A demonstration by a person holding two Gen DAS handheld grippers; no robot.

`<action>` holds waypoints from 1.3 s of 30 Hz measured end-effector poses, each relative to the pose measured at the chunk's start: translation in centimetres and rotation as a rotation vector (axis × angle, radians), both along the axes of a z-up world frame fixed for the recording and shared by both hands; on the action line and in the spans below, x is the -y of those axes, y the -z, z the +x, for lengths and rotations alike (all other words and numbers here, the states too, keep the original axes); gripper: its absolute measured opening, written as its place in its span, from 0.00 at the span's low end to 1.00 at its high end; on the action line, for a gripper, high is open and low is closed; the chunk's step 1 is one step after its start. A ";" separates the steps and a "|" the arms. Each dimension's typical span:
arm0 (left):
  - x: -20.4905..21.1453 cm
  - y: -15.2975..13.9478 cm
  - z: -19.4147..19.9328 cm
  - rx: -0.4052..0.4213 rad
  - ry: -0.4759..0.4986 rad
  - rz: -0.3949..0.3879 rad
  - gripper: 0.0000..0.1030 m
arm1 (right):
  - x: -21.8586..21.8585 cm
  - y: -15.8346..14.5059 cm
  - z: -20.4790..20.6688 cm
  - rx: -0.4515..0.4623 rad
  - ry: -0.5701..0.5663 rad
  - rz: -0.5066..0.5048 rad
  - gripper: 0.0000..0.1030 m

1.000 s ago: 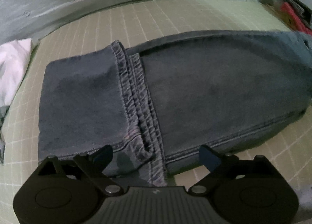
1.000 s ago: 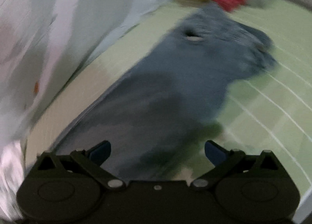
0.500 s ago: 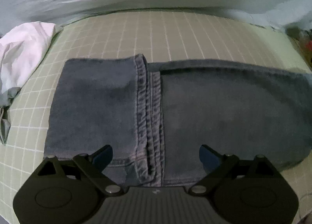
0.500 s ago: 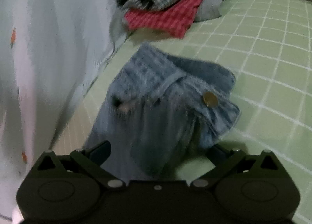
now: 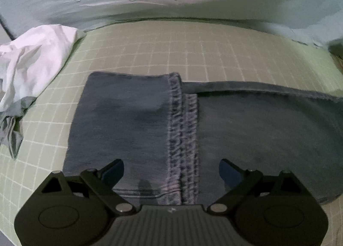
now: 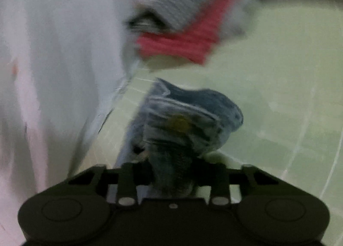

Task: Fold clothes
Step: 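Grasp the jeans waistband by the button with the right gripper, then fold the held waistband with the right gripper over the folded legs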

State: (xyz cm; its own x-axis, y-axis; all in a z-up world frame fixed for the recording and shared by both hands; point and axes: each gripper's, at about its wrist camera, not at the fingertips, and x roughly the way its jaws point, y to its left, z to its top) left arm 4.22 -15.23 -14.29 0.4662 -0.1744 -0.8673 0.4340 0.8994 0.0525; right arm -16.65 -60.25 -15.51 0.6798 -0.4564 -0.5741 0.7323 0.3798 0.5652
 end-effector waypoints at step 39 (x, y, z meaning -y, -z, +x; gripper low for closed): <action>-6.1 2.8 2.8 -0.031 -0.115 -0.006 0.92 | -26.3 -2.0 16.9 -0.413 -0.862 -0.644 0.97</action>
